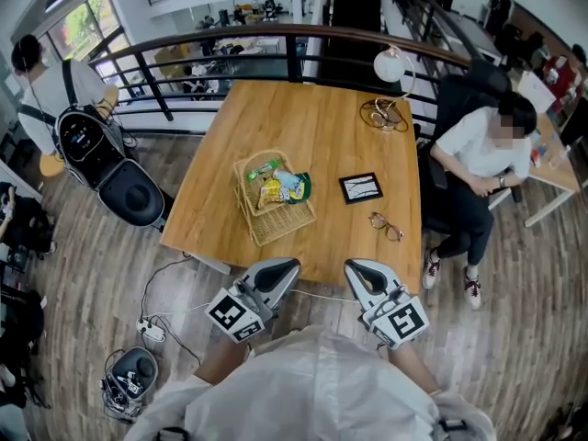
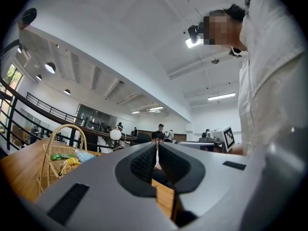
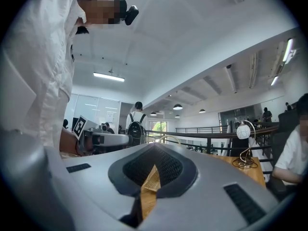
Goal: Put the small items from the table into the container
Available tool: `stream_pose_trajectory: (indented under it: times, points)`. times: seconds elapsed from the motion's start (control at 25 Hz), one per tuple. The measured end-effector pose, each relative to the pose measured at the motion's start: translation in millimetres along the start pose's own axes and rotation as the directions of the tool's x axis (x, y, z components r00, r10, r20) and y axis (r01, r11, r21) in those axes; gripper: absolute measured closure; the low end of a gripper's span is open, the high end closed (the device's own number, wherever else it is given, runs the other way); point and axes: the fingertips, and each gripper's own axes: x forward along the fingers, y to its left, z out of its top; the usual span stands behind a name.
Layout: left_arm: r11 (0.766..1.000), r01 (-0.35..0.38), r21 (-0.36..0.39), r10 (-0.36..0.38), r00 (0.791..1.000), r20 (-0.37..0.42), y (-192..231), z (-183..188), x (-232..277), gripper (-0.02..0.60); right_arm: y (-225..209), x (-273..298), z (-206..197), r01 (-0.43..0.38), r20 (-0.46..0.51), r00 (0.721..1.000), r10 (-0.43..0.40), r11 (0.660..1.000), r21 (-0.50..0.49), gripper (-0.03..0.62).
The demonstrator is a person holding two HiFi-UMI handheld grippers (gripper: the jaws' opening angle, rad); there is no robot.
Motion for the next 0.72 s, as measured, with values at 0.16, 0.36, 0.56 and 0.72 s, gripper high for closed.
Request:
stream_pose_trajectory:
  times: [0.16, 0.36, 0.56, 0.72]
  points:
    - [1.0, -0.001, 0.001, 0.001, 1.0, 0.003, 2.1, -0.8, -0.8, 0.568, 1.1, 2.2, -0.5, -0.004, 0.001, 1.0, 0.004, 1.0, -0.007, 0.579]
    - [1.0, 0.002, 0.0, -0.002, 1.0, 0.009, 4.2, 2.0, 0.9, 0.568, 0.2, 3.2, 1.5, -0.003, 0.007, 1.0, 0.003, 1.0, -0.008, 0.58]
    - [1.0, -0.001, 0.0, 0.001, 1.0, 0.01, 4.0, 4.3, 1.1, 0.568, 0.1, 2.1, 3.6, -0.003, 0.008, 1.0, 0.003, 1.0, -0.01, 0.58]
    - [1.0, 0.0, 0.004, 0.0, 1.0, 0.005, 3.6, 2.8, 0.6, 0.568, 0.5, 1.5, 1.6, -0.001, 0.005, 1.0, 0.001, 1.0, -0.011, 0.58]
